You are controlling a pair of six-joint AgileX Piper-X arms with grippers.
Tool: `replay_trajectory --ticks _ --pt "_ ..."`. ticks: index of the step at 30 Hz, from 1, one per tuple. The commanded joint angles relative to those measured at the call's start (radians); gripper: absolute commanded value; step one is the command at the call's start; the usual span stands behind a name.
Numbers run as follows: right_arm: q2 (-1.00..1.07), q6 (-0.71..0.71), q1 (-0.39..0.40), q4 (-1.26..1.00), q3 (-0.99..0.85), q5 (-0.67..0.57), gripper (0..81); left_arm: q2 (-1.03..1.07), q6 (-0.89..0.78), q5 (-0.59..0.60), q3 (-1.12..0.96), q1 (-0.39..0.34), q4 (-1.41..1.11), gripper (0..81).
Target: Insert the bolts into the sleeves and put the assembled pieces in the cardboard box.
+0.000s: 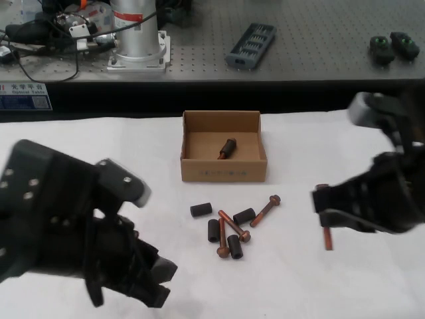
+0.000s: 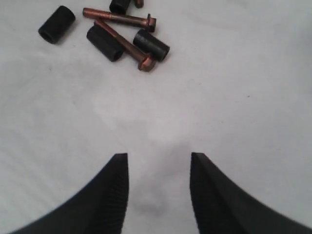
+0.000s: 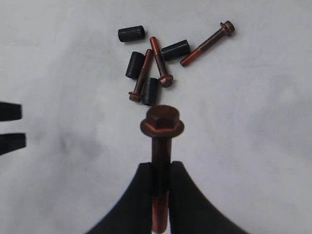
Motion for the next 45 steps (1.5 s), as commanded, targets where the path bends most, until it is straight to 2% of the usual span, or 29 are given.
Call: replay_trajectory --ticks 1,4,12,19,26,40,45 --pt "-0.022 -0.02 -0.007 0.011 0.001 -0.019 2.0 0.068 0.091 -0.033 -0.064 -0.003 -0.006 31.2" --pt "-0.068 -0.038 -0.007 0.035 0.001 -0.026 2.0 0.151 0.187 -0.074 -0.15 -0.003 -0.006 31.2" --pt "-0.098 -0.05 -0.007 0.039 0.001 -0.087 2.0 0.388 0.401 -0.069 -0.418 -0.003 0.03 31.2" --pt "-0.098 -0.053 -0.007 0.027 0.001 -0.093 2.0 0.553 0.511 -0.069 -0.606 -0.003 0.168 31.2" --pt "-0.098 -0.073 -0.007 0.027 0.001 -0.093 2.0 0.652 0.547 -0.106 -0.679 -0.003 0.171 31.2" --pt "-0.117 -0.074 -0.007 0.027 0.001 -0.093 2.0 0.704 0.607 -0.177 -0.687 -0.003 0.182 30.7" --pt "-0.117 -0.074 -0.007 0.027 0.001 -0.093 2.0 0.717 0.618 -0.204 -0.687 -0.003 0.182 20.0"
